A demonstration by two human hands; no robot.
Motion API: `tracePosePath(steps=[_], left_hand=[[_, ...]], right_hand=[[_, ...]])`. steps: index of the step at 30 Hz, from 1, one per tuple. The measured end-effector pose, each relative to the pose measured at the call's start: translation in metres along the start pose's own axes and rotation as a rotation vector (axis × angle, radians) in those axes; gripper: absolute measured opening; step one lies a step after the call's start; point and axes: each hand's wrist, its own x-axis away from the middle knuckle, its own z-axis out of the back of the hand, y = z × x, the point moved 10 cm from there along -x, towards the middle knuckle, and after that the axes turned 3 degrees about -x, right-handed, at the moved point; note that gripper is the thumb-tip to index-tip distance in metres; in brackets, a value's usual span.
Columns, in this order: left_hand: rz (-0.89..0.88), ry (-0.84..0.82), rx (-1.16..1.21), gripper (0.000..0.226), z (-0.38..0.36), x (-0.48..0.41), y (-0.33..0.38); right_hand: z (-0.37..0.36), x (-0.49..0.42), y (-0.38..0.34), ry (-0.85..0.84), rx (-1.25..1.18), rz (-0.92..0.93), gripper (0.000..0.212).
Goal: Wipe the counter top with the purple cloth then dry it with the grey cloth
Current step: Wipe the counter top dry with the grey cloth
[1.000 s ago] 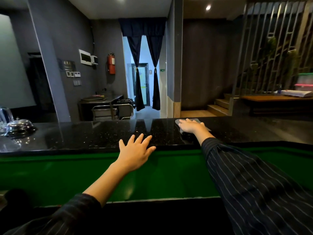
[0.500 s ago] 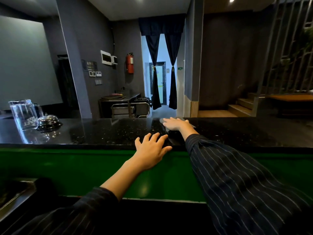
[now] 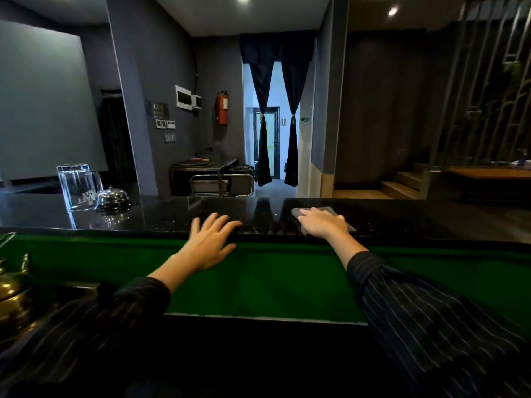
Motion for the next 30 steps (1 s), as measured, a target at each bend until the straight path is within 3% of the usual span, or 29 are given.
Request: tracePosePath(steps=[4, 9, 12, 20, 26, 30], left_hand=[[0.064, 0.012, -0.072, 0.070, -0.003, 0.028, -0.089], [0.038, -0.074, -0.029, 0.082, -0.012, 0.021, -0.092], [-0.004, -0.109, -0.011, 0.091, -0.015, 0.020, -0.096], [-0.059, -0.174, 0.032, 0.094, -0.022, 0.020, -0.100], [-0.193, -0.212, -0.020, 0.092, -0.017, 0.022, -0.132], [-0.046, -0.133, -0.110, 0.092, -0.018, 0.051, -0.234]], right_hand=[[0.002, 0.010, 0.013, 0.107, 0.021, -0.341, 0.061], [0.000, 0.013, -0.016, 0.081, 0.041, -0.503, 0.079], [-0.012, 0.001, -0.065, 0.063, 0.054, -0.438, 0.074], [-0.064, -0.039, -0.251, -0.015, 0.037, 0.017, 0.058], [-0.068, -0.042, -0.270, -0.055, 0.001, 0.069, 0.056], [-0.065, -0.043, -0.265, -0.015, -0.017, 0.025, 0.054]])
